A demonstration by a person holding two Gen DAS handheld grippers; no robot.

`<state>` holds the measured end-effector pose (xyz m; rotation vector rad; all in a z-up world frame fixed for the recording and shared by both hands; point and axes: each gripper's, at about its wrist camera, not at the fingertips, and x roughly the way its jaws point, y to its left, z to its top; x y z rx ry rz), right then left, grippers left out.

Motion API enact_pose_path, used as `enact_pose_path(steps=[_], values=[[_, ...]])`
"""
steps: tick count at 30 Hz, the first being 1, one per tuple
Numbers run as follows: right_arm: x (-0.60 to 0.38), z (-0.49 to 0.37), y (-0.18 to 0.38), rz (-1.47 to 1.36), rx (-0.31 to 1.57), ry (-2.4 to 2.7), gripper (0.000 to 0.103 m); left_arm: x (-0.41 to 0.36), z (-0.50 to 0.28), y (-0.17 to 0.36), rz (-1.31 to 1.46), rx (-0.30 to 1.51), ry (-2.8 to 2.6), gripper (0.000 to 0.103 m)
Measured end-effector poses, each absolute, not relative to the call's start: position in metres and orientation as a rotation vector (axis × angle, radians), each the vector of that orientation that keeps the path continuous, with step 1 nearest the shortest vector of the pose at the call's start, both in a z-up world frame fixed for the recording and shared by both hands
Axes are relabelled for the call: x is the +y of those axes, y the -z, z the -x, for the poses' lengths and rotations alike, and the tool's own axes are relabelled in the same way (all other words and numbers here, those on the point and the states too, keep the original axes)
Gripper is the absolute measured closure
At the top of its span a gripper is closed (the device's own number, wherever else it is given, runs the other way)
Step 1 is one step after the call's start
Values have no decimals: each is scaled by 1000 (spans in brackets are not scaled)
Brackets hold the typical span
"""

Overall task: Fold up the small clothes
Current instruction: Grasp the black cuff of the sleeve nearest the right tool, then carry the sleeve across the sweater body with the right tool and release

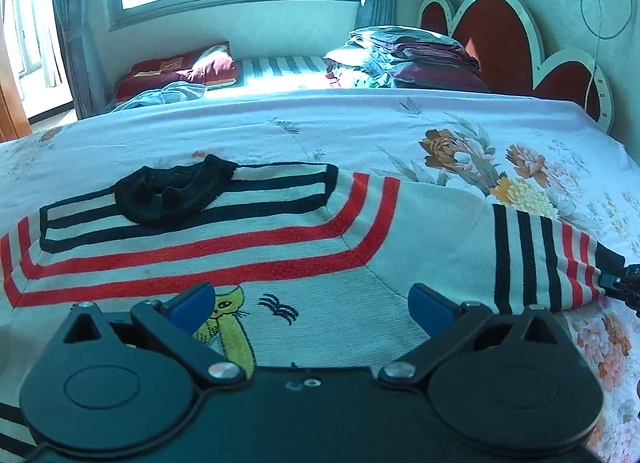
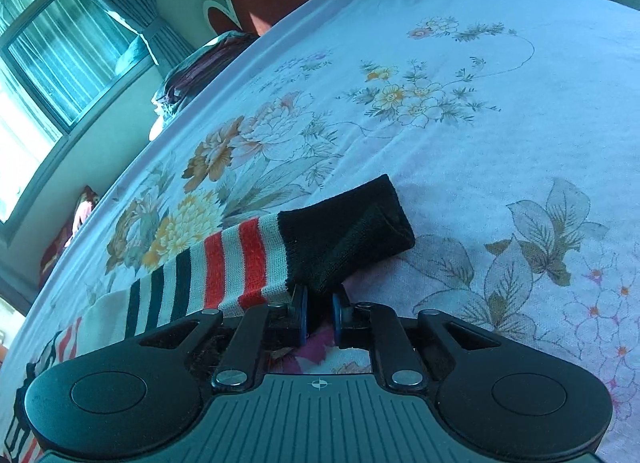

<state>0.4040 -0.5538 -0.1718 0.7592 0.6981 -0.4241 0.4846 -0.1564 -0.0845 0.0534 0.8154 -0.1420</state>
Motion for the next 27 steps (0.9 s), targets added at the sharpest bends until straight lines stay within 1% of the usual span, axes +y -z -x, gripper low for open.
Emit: enact_pose_path(steps=[1,7,14,21,27], values=[[-550,-406,169,-732,696,428,96,-150,-485,86,-48,824,139,0],[-493,-439,132,-516,648,292,97,-91,-478,95,-19,835,89,2],[-377,-474,99,-359,653,50,97,-7,-481,102,53,835,39,1],[-227,-506,106,-210,714,-200,97,78,-475,101,155,825,-6,1],[-127,-516,131,-119,774,-354,97,132,-463,106,238,829,-14,2]])
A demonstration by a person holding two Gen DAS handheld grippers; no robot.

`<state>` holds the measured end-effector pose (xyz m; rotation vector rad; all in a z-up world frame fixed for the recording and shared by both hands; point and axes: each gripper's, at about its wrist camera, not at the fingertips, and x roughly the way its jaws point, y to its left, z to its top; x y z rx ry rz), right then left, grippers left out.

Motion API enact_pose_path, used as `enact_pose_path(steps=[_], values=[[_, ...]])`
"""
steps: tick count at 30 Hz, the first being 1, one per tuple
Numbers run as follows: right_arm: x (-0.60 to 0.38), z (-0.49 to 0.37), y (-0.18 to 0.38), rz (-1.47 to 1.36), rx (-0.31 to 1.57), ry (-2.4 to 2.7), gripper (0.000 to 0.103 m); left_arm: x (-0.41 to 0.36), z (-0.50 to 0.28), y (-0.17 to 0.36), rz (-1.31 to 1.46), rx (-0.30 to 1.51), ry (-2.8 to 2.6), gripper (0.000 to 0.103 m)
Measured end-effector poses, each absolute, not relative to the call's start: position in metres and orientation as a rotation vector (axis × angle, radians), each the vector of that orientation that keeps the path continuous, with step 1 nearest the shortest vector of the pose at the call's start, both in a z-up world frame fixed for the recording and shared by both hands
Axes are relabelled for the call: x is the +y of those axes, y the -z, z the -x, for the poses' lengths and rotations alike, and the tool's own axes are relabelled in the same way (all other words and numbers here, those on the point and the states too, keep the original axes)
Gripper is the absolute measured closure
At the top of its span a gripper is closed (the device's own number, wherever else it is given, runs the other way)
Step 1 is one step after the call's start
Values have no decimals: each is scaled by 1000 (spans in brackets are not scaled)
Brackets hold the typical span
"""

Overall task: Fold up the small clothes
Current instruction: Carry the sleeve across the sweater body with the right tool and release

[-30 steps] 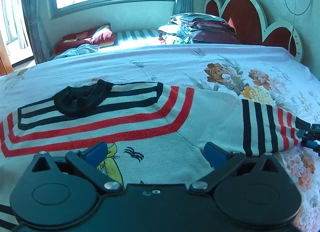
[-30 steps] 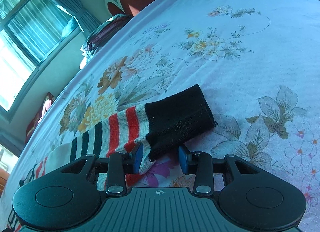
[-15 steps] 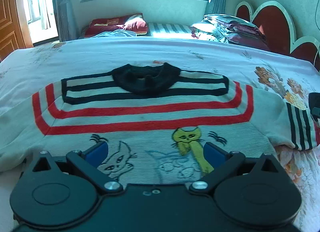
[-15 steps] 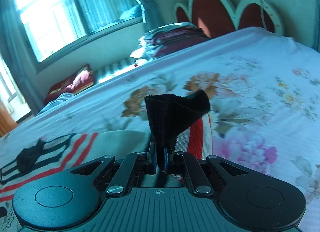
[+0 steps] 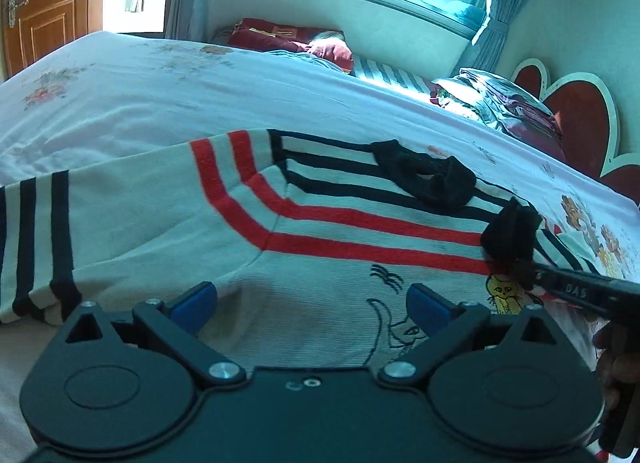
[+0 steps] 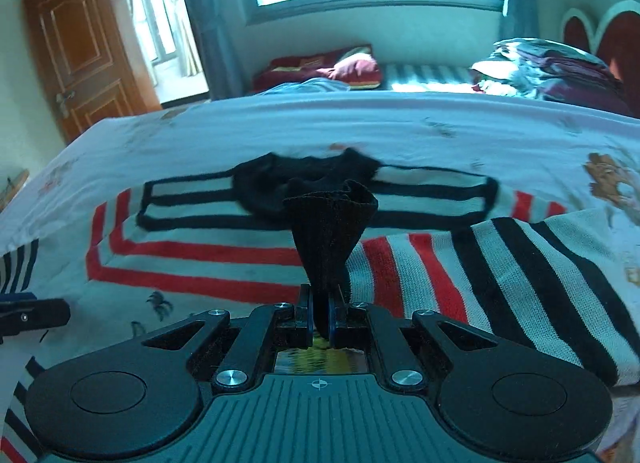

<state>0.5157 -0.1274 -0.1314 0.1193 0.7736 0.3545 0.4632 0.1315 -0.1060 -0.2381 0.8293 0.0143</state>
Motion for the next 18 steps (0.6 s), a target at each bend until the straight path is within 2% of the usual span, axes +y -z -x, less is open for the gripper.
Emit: enact_pose_path(steps=[6,7,8,9,10,14,15,16,18], values=[[-73,-513,162,-81,831,-405,96,152,-459,110,273,834,7,5],[-70,-512,161,-75,826,-401,92,151,-460,110,280,829,17,5],[-71,-512,161,-86,826,-414,84,150,-460,109,289,822,34,5],[-74,-508,155,-100,819,-442,61,146,-462,108,296,817,53,5],[-78,-502,149,-100,786,-444,49,142,-465,107,300,814,77,5],[-107,-484,124,-135,682,-401,50,110,-486,111,320,812,203,5],[-118,-481,119,-151,656,-371,56,100,-493,114,329,824,230,6],[-128,-479,115,-159,641,-341,66,92,-500,117,346,835,262,8],[-152,-477,106,-171,621,-246,73,77,-514,126,378,862,298,10]])
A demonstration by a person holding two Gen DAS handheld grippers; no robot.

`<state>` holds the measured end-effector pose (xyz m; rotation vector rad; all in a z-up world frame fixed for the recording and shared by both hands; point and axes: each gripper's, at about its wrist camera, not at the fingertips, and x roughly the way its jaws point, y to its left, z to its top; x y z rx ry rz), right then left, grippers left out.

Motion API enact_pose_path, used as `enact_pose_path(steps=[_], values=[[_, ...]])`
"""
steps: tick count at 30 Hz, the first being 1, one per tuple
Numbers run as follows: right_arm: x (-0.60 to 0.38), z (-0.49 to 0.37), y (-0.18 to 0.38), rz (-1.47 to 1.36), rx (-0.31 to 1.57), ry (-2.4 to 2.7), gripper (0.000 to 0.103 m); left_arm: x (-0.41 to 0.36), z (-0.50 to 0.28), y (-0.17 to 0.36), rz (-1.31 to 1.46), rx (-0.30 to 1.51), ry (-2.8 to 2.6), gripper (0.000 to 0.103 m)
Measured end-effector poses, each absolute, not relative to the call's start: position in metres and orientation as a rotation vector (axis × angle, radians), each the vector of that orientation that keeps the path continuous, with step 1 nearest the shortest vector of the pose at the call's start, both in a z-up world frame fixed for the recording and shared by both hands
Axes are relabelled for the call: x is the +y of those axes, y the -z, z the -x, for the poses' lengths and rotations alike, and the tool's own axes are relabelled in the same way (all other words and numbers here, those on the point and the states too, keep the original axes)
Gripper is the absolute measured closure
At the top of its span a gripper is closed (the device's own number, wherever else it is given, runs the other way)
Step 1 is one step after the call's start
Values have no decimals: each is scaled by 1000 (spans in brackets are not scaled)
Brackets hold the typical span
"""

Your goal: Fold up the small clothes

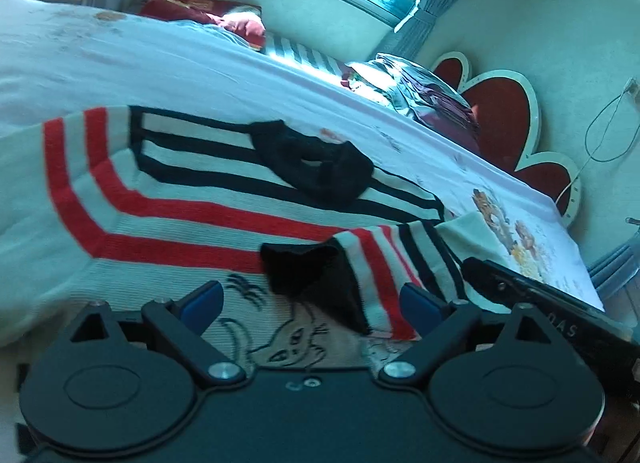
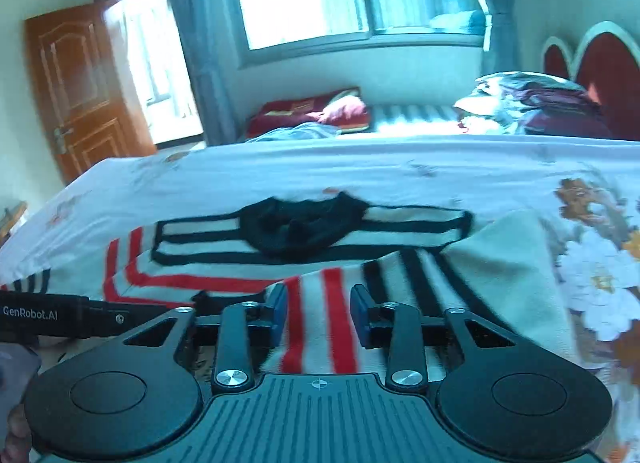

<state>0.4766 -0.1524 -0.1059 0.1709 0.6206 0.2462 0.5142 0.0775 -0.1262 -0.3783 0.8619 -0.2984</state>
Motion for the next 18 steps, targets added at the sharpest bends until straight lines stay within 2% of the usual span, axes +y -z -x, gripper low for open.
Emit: enact_pose_path(steps=[3,5,6,7,8,9,10,14,18], values=[[-201,-471,96,-234,599,-88,74,61,-533,145,397,919,292,16],[-238,-467,95,-284,615,17,74,54,-542,156,397,953,276,41],[-253,-466,97,-306,633,53,74,50,-545,159,382,954,263,46],[-271,-465,101,-332,658,89,74,47,-547,160,360,945,257,57],[-283,-464,107,-358,682,112,74,44,-549,160,335,942,256,75],[-294,-462,113,-386,706,127,74,44,-551,159,321,943,259,89],[-305,-457,118,-418,732,128,74,46,-551,156,330,927,268,96],[-307,-441,134,-439,794,52,74,53,-541,129,228,803,234,96],[-273,-446,150,-373,840,-32,74,79,-542,129,216,835,208,96]])
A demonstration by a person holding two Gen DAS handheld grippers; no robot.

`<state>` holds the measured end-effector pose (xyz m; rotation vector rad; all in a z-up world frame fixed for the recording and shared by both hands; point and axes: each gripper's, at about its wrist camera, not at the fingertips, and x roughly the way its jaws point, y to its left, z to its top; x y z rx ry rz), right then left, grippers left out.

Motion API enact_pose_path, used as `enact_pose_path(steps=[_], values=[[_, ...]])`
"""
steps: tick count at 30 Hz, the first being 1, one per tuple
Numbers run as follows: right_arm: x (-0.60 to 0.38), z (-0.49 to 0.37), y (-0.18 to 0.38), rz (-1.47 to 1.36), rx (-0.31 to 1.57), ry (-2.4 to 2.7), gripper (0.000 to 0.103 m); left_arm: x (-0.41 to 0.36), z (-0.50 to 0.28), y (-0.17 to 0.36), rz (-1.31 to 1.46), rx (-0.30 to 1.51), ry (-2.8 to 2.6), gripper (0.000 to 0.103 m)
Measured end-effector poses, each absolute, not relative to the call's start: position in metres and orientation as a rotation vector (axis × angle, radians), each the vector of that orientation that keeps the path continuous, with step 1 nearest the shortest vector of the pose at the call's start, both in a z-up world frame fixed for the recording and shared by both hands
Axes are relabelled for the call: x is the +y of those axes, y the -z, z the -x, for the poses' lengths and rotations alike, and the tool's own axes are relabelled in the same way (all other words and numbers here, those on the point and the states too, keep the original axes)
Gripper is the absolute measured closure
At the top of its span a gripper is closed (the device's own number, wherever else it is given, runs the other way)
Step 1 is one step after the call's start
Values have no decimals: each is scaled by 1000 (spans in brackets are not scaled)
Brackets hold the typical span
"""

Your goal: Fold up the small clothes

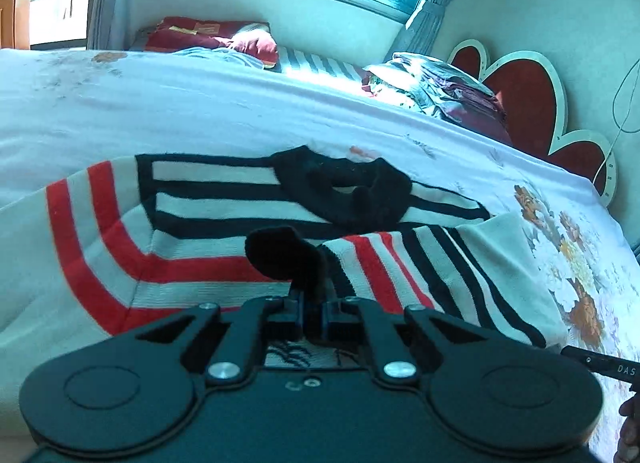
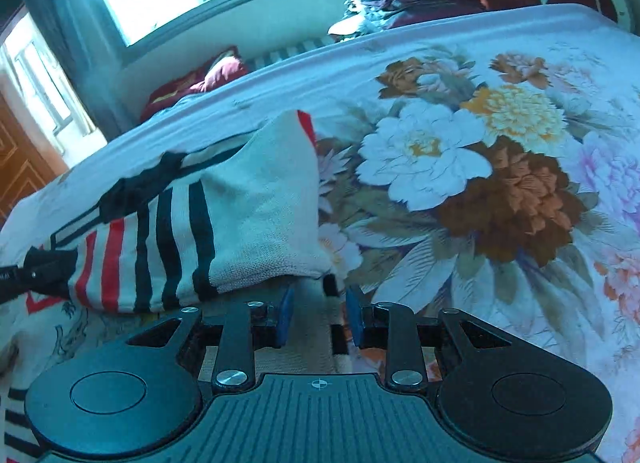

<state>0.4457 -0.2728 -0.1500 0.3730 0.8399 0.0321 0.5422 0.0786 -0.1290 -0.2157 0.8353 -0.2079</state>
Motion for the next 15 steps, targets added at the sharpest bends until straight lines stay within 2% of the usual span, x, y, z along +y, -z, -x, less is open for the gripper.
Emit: enact_pose_path(steps=[5,7,13,15], values=[[-263,-463,158,-309,832,19,74,85,-537,134,215,856,216,96],[-264,-466,156,-279,830,22,83,86,-533,131,204,822,198,96],[-265,-462,154,-214,852,-53,83,86,-535,151,161,871,177,96],[-277,-450,141,-246,781,-70,83,90,-533,151,176,863,190,85]])
